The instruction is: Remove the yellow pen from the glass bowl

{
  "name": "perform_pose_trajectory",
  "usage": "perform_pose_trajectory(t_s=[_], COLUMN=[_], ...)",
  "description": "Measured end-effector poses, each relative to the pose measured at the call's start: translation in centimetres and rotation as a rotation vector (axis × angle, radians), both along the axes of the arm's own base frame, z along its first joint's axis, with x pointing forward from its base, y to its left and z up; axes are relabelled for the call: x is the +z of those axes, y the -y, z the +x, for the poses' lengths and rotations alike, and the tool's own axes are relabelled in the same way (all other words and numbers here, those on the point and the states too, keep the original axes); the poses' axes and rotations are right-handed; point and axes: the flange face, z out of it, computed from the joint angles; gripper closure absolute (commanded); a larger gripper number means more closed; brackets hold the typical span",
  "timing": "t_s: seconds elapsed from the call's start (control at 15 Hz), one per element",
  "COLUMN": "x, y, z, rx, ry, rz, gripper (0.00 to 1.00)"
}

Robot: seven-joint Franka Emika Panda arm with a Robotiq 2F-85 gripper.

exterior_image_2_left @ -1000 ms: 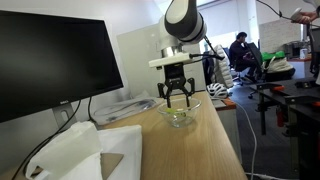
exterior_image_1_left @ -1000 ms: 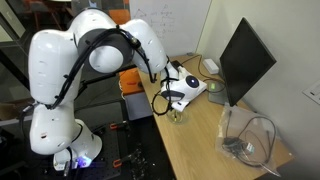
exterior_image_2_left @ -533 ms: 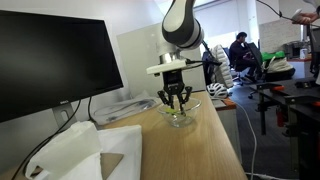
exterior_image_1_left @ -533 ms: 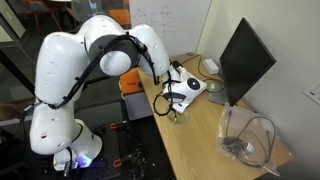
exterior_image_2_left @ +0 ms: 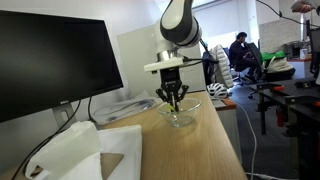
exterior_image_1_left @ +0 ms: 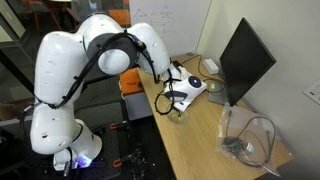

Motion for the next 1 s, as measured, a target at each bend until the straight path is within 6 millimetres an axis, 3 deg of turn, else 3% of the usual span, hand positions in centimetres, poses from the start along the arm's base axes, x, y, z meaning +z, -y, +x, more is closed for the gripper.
perform_pose_trajectory(t_s=[0.27,0.4,0.53,0.67,0.87,1.0], x=[4.3,6.5,8.2,8.9,8.3,6.9], y=[-0.8,-2.8,-6.2,-10.9,-18.1,-21.7], z=[0.1,0.0,-0.5,-1.6,-4.6,-6.7], rx=[0.049,0.106,0.187,0.292,0.448,0.528], ry=[0.005,0.032,0.056,0.068,0.052,0.034], rz=[-0.044,-0.075,-0.106,-0.135,-0.178,-0.212], gripper=[0.96,0.96,0.96,0.96,0.96,0.96])
